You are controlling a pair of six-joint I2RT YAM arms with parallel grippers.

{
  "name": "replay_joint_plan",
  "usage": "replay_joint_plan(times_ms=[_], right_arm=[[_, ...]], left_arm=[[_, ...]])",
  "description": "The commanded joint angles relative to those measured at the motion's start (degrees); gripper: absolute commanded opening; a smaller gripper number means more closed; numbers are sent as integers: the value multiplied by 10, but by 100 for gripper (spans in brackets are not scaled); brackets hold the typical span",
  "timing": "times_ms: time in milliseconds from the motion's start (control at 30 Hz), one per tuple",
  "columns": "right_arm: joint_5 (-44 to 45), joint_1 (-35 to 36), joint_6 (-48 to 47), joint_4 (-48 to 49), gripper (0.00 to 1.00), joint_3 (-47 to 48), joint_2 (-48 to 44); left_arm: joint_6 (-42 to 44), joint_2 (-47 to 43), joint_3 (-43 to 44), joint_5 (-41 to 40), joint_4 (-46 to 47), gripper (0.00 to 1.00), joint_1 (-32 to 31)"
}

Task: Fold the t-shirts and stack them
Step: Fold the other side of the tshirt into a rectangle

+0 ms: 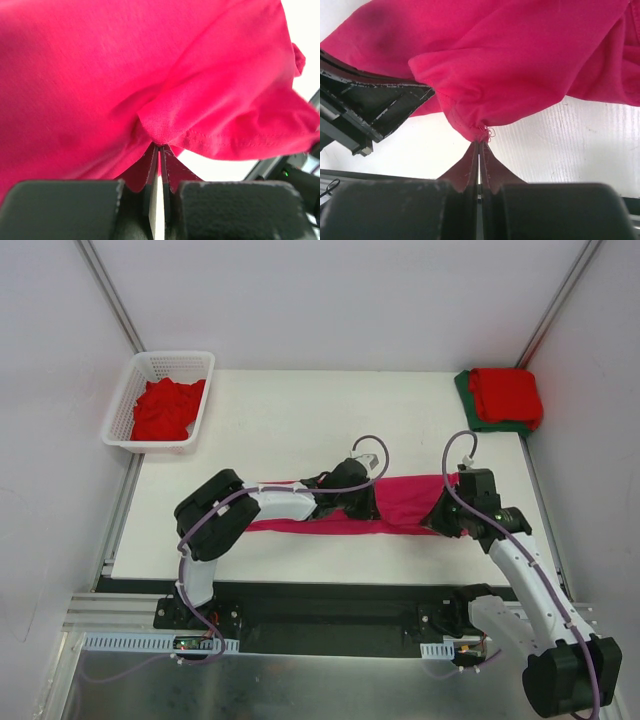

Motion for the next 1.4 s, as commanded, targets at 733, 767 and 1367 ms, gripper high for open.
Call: replay_joint_plan(times_ms=[733,767,1367], right_arm=[[87,3,-33,-94,1,106,2],[88,3,-35,-96,1,113,2],[121,2,-55,-5,1,103,69]], left_arm=[[-12,-92,-28,115,-7,0,-10],[-12,-86,-26,119,-7,0,-11],[-10,-56,-11,131,-7,0,-16]])
